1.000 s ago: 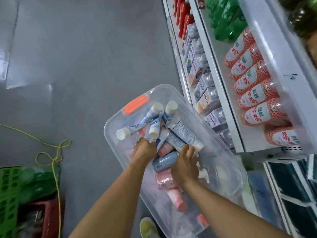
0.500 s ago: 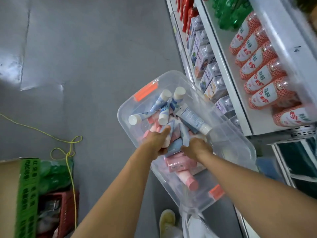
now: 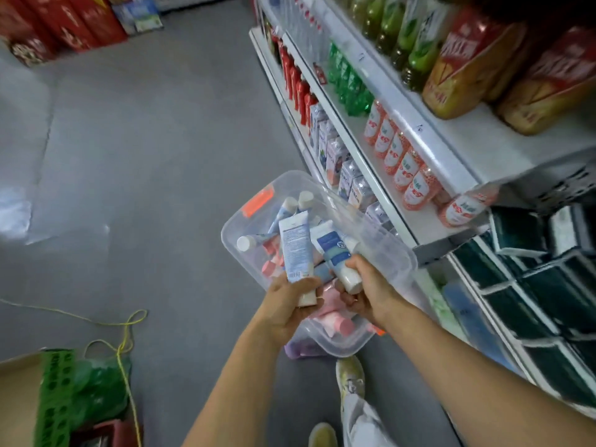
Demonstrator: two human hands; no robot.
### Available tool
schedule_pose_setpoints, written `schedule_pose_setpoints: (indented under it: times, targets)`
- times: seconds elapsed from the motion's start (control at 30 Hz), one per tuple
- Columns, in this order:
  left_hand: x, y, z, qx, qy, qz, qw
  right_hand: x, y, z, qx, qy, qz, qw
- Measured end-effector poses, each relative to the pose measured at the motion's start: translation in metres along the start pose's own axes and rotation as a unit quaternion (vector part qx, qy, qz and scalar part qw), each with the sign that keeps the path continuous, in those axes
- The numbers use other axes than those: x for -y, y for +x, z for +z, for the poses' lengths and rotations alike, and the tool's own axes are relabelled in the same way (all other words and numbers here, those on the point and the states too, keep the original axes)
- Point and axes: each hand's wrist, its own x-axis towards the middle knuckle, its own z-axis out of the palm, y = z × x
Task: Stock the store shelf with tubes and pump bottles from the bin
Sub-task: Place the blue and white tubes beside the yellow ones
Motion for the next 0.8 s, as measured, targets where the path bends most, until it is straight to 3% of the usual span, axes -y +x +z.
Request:
schedule_pose_setpoints:
  times: [0.2,0.4,0.57,0.8]
  targets:
    - [-0.003,-0.065,0.034,-0.024,0.097,0.029,0.995,-0.004,-0.079,-0.008,-0.042,-0.010,-0.097,0.994]
    - [-0.001,-0.127,0.080,0.080,0.104,0.061,0.989,-0.002,-0.167,-0.042,-0.082,0.023,-0.202,0.976]
    - [0.001,-0.167,0.126,0.180,0.102,0.031,0.978,-0.001,-0.230,-0.083,-0.128,0.109,-0.229,0.959]
    - [0.020,-0.202,0.195,0.240,0.141,0.054,0.959,-0.005,-0.301,-0.131,-0.189,0.156,-0.274,0.930]
